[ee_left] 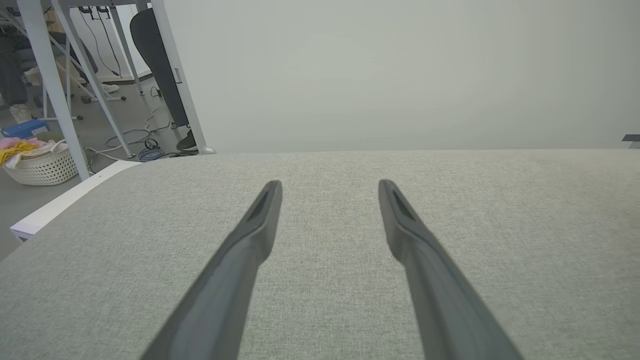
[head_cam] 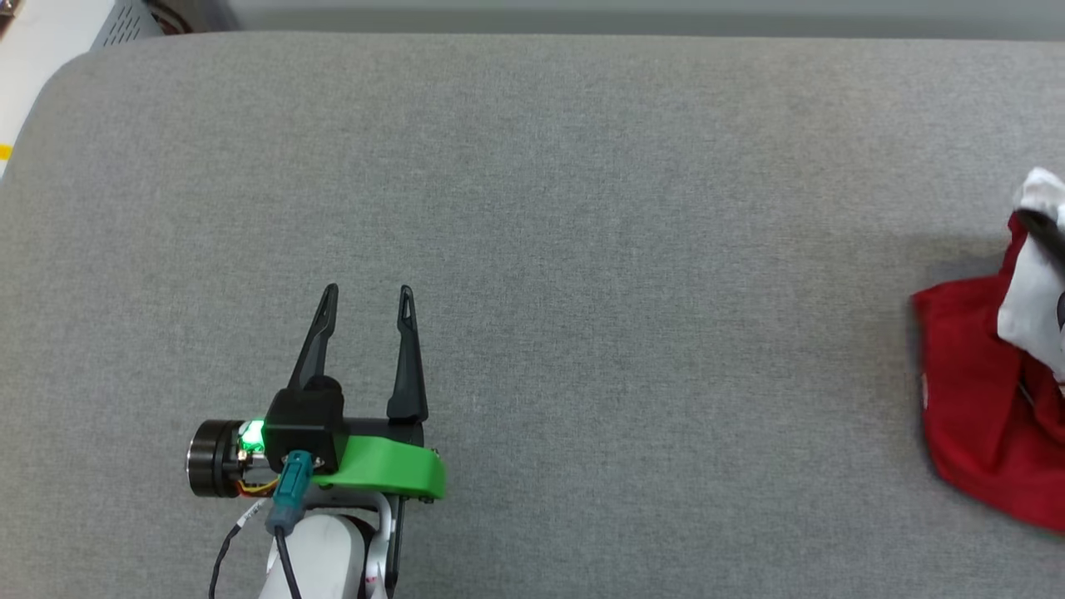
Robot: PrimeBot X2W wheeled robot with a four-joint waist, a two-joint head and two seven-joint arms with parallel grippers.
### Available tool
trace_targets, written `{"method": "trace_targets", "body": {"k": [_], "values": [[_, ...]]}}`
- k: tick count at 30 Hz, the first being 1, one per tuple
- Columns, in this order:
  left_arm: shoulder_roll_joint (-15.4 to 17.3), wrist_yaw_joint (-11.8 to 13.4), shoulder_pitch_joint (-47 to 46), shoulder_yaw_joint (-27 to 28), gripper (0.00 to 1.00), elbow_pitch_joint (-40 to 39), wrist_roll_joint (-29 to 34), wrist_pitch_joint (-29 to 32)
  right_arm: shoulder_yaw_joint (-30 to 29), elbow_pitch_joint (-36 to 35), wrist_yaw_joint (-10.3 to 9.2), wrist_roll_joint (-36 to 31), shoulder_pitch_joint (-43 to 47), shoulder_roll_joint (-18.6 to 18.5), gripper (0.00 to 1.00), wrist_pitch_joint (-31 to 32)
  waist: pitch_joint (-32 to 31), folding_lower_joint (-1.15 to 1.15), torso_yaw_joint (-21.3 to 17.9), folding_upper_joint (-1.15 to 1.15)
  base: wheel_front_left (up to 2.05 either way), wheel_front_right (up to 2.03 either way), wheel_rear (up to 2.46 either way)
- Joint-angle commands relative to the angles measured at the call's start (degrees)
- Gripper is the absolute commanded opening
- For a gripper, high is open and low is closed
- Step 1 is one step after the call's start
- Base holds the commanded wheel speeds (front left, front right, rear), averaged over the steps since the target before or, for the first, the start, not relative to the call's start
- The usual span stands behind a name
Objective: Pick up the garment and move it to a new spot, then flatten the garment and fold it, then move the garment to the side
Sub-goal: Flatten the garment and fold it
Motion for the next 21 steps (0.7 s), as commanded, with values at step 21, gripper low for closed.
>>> {"method": "trace_targets", "body": {"k": [21], "values": [[-0.12, 0.33, 0.49, -1.27, 1.00, -0.19, -1.56, -0.33, 20.25, -6.95, 0.02, -5.85, -13.32, 17.14, 0.00, -0.56, 0.13, -0.01, 5.80, 0.00, 0.00, 0.00, 0.00]]}}
